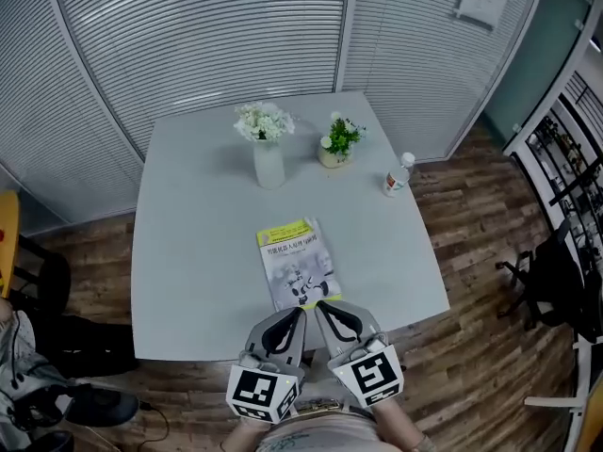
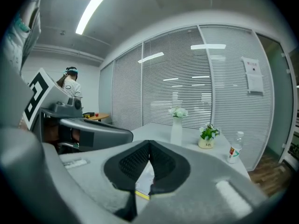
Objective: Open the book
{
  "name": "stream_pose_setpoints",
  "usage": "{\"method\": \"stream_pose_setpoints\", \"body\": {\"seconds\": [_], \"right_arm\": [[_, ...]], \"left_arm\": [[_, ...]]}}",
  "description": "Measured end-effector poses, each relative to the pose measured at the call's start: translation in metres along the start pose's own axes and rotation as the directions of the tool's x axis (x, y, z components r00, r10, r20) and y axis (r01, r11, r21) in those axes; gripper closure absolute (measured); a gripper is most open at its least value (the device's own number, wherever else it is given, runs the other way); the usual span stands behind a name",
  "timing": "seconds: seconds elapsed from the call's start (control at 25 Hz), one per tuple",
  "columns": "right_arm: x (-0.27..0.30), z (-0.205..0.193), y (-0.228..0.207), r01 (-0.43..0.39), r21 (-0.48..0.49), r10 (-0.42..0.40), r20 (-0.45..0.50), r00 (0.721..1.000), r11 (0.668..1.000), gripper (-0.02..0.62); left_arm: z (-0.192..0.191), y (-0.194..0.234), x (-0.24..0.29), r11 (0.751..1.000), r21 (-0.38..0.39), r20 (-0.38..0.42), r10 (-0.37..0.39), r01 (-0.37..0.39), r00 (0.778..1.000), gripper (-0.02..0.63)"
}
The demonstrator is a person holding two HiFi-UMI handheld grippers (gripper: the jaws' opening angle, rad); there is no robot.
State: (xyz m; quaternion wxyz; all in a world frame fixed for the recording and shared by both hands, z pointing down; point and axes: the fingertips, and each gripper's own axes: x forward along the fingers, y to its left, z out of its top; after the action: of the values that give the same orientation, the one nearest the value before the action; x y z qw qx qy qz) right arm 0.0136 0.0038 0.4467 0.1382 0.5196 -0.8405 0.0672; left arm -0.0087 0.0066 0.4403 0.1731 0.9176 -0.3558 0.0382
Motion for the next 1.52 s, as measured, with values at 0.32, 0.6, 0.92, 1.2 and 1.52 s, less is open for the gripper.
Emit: {"method": "stream_pose_setpoints", "body": {"seconds": [0.32, 0.6, 0.92, 1.2, 1.52], "right_arm": [[0.015, 0.006, -0.038, -0.118, -0.045, 0.117, -0.021, 0.993, 0.992, 0.594], [0.023, -0.002, -0.074, -0.202, -0.042, 0.2, -0.05, 0.979, 0.978, 0.594], [0.033, 0.003, -0.092, -0.287, -0.095, 0.283, -0.055, 0.958, 0.953, 0.594], [0.036, -0.002, -0.112, -0.292, -0.074, 0.289, -0.05, 0.956, 0.953, 0.594], [0.029, -0.002, -0.134, -0.291, -0.059, 0.291, -0.014, 0.957, 0.955, 0.594]], "left_arm": [[0.007, 0.004, 0.039, 0.996, -0.013, 0.027, 0.093, -0.093, 0.995, 0.607], [0.012, -0.002, 0.078, 0.989, -0.003, -0.014, 0.145, -0.145, 0.989, 0.607], [0.009, -0.004, 0.1, 0.976, 0.006, -0.025, 0.217, -0.217, 0.976, 0.607], [0.007, 0.0, 0.117, 0.963, -0.001, -0.013, 0.27, -0.27, 0.963, 0.607], [0.0, -0.011, 0.146, 0.959, -0.017, -0.044, 0.281, -0.282, 0.959, 0.607]]}}
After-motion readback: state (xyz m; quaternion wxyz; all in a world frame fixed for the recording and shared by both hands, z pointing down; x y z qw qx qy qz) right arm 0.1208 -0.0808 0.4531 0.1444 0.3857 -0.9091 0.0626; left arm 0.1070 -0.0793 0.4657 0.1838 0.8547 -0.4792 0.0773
